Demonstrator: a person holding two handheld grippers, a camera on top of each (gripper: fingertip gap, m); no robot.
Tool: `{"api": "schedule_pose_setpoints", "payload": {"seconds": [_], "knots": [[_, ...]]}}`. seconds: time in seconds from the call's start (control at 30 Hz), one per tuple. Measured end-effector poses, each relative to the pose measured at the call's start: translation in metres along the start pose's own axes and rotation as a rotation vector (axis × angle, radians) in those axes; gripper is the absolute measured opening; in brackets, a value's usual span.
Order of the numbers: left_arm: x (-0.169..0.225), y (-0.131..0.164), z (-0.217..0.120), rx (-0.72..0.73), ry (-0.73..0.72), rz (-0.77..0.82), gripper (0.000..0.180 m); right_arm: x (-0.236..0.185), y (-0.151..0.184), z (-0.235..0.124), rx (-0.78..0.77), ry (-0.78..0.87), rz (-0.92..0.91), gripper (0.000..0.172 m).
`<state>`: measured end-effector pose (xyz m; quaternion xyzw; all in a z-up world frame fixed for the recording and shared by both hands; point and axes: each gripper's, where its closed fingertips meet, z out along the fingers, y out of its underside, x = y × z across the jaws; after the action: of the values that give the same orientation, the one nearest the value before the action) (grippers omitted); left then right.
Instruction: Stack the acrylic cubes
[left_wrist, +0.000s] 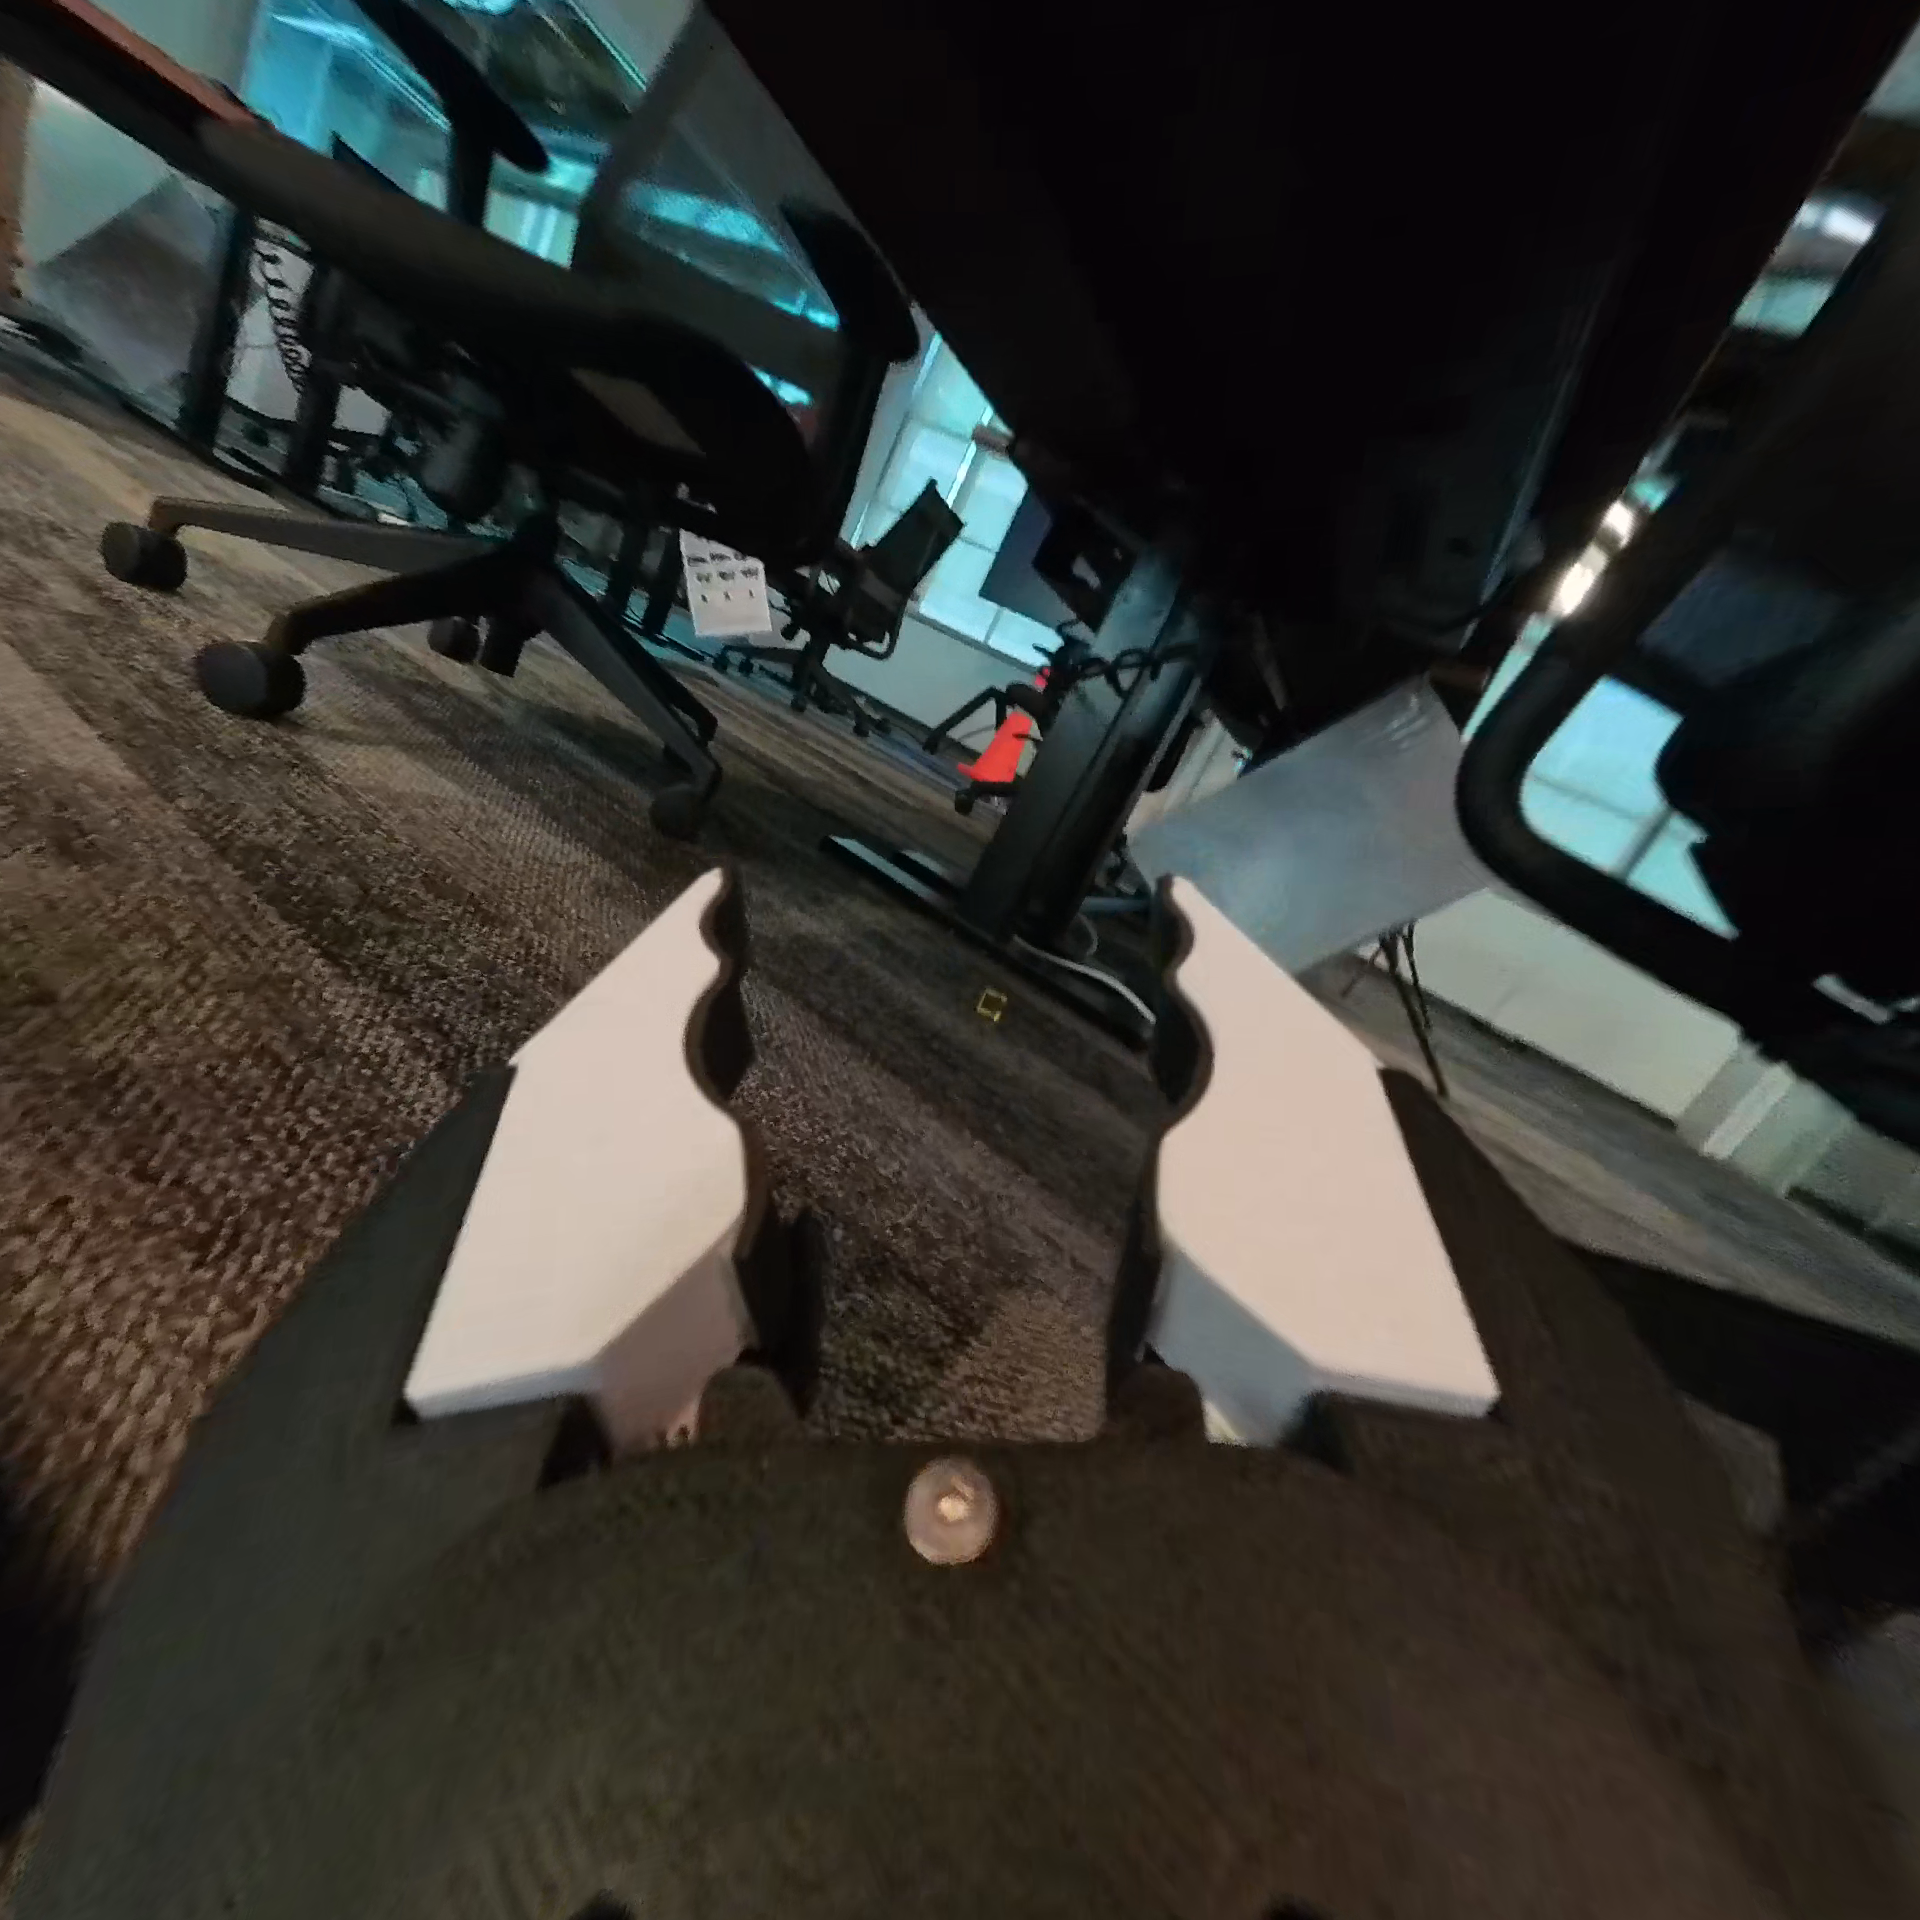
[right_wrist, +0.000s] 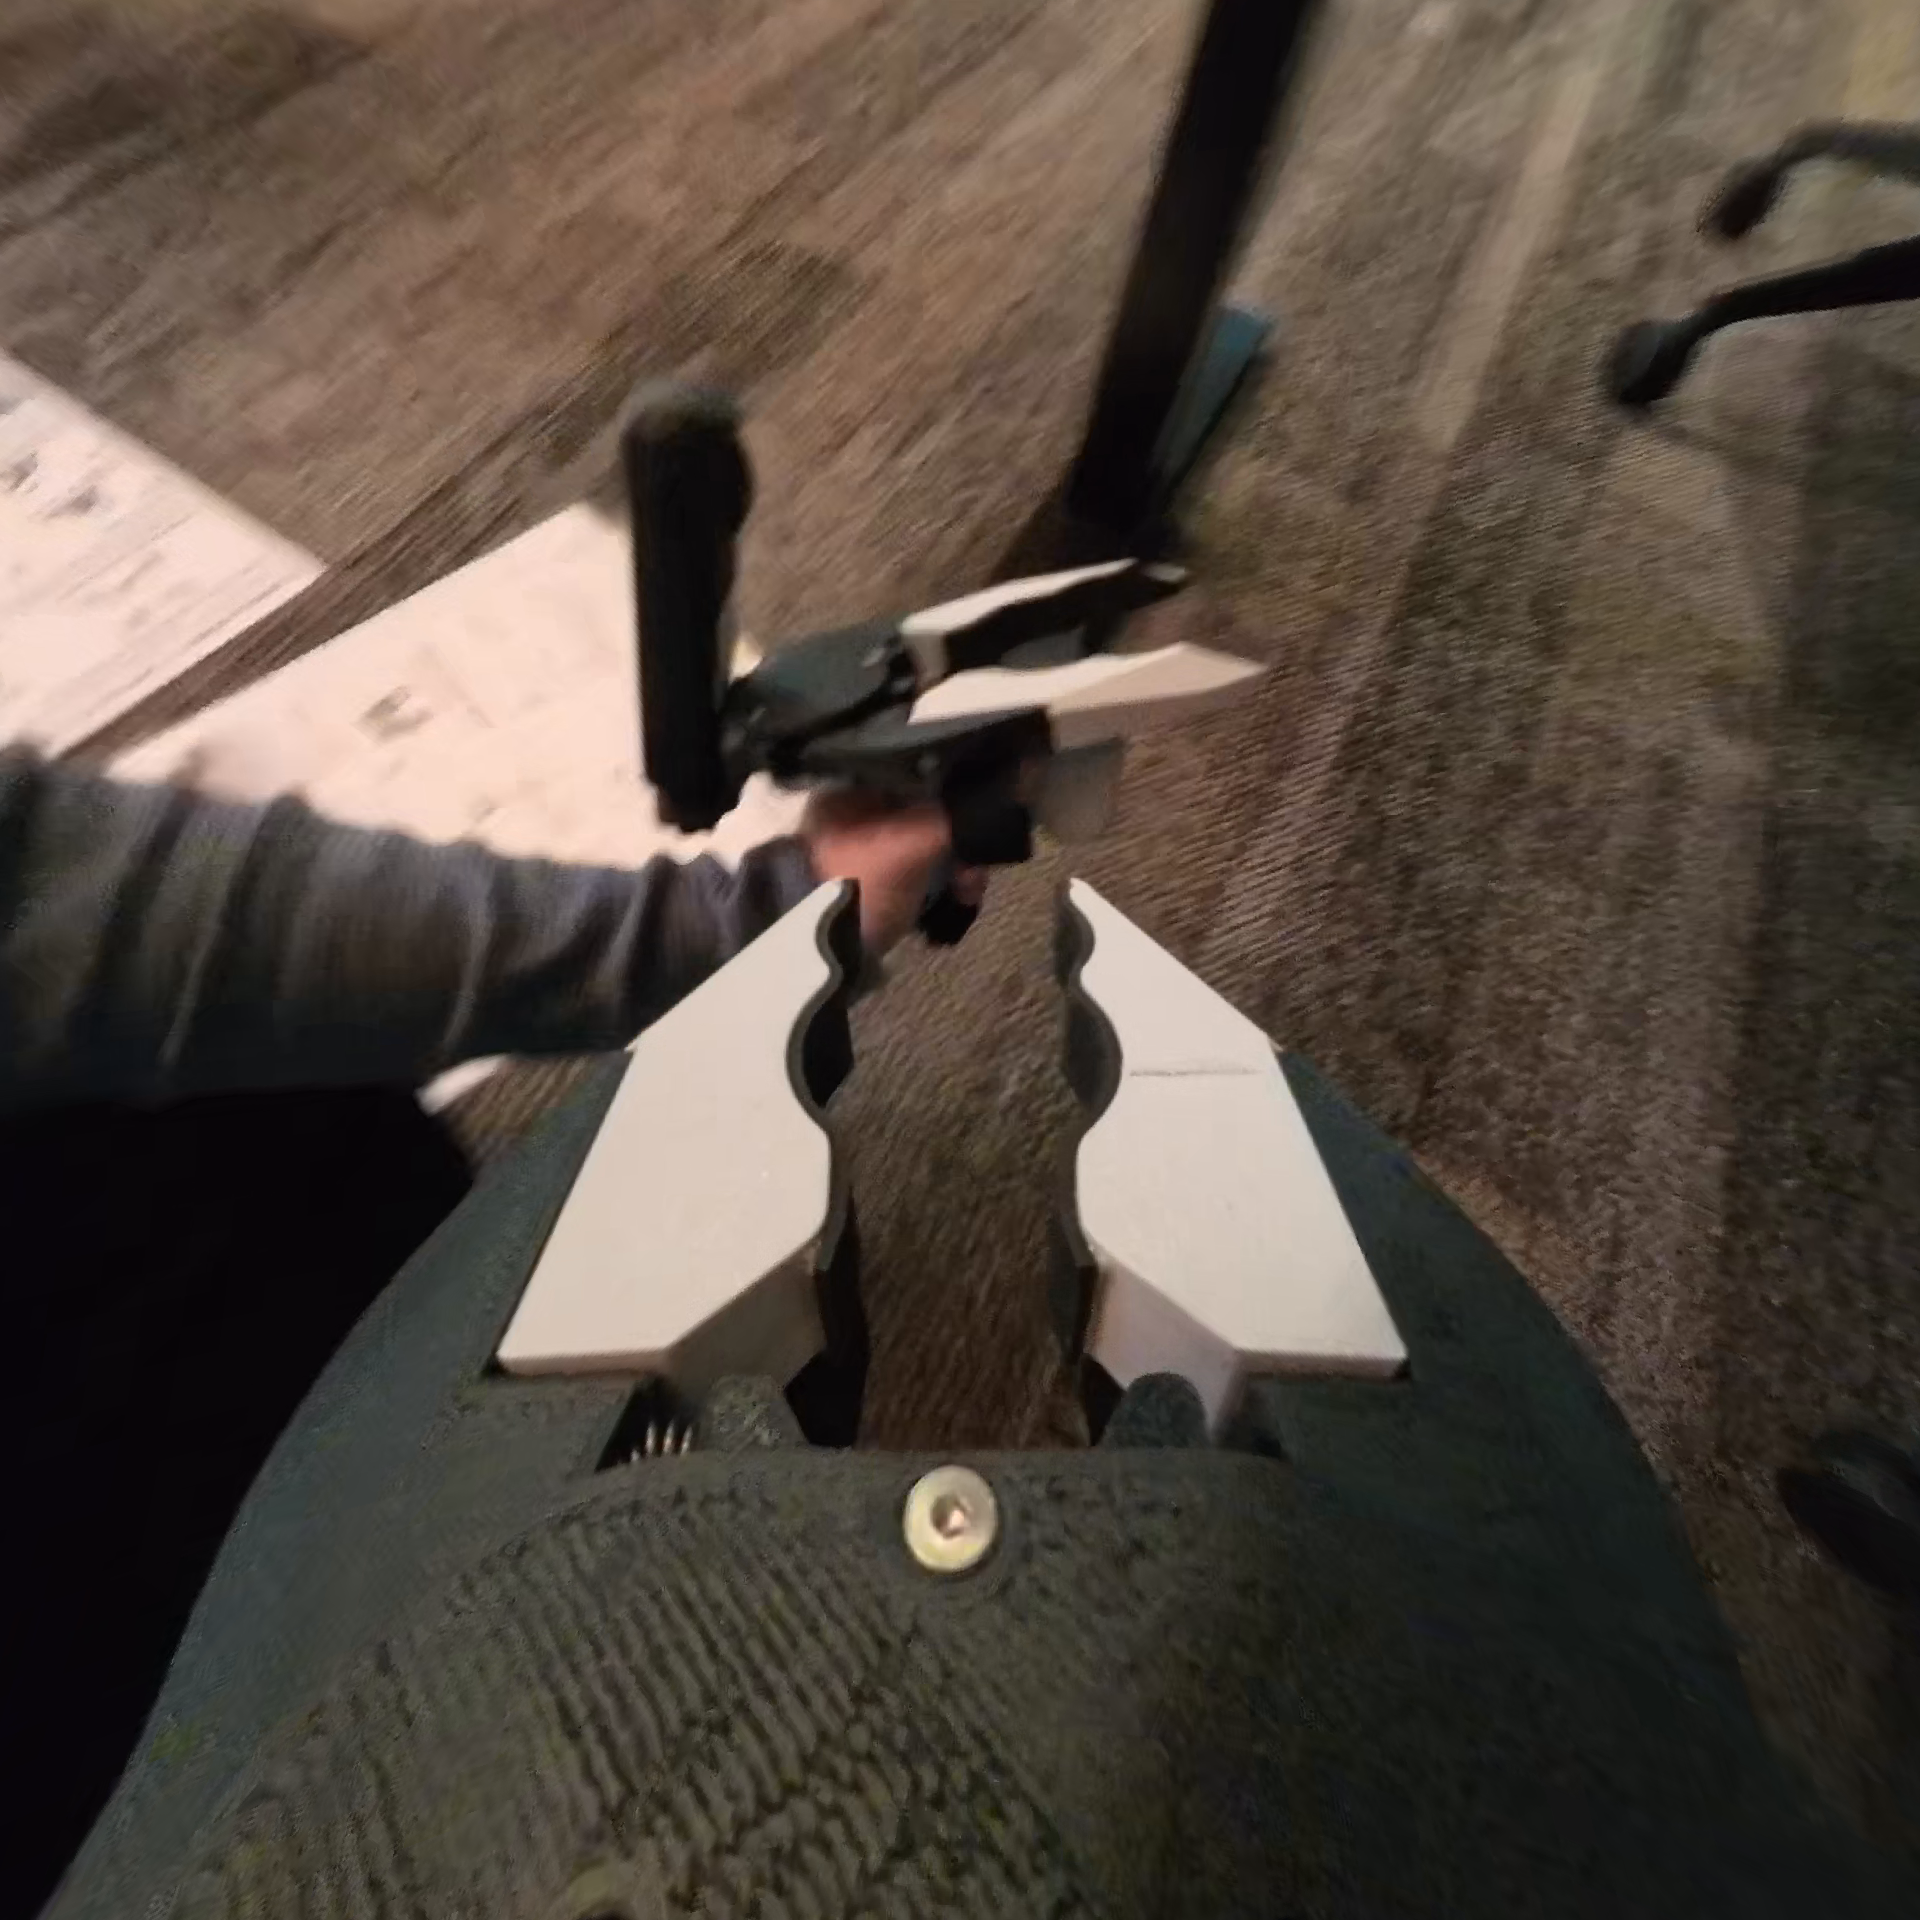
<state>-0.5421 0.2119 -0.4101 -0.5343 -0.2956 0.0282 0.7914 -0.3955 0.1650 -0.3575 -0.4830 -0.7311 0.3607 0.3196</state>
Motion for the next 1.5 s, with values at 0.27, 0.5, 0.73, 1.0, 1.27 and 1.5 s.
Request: {"api": "schedule_pose_setpoints", "payload": {"seconds": [0.27, 0.5, 0.73, 1.0, 1.27, 1.5], "knots": [[-0.022, 0.075, 0.084, -0.103, 0.065, 0.092, 0.074, 0.236, 0.061, 0.070, 0.381, 0.781, 0.452, 0.055], [-0.052, 0.118, 0.176, -0.049, 0.162, 0.247, 0.072, 0.426, 0.169, 0.158, 0.235, 1.043, 0.559, 0.062], [-0.088, 0.152, 0.240, 0.048, 0.060, 0.030, 0.071, 0.564, 0.211, 0.177, 0.232, 1.073, 0.435, 0.067], [-0.086, 0.176, 0.255, -0.088, 0.021, 0.144, 0.068, 0.700, 0.282, 0.202, -0.041, 1.092, 0.585, 0.059], [-0.082, 0.184, 0.255, -0.132, 0.062, 0.093, 0.069, 0.757, 0.306, 0.228, -0.178, 1.032, 0.674, 0.042], [-0.092, 0.184, 0.255, -0.133, 0.017, 0.061, 0.065, 0.720, 0.281, 0.223, -0.074, 1.088, 0.616, 0.027]]}}
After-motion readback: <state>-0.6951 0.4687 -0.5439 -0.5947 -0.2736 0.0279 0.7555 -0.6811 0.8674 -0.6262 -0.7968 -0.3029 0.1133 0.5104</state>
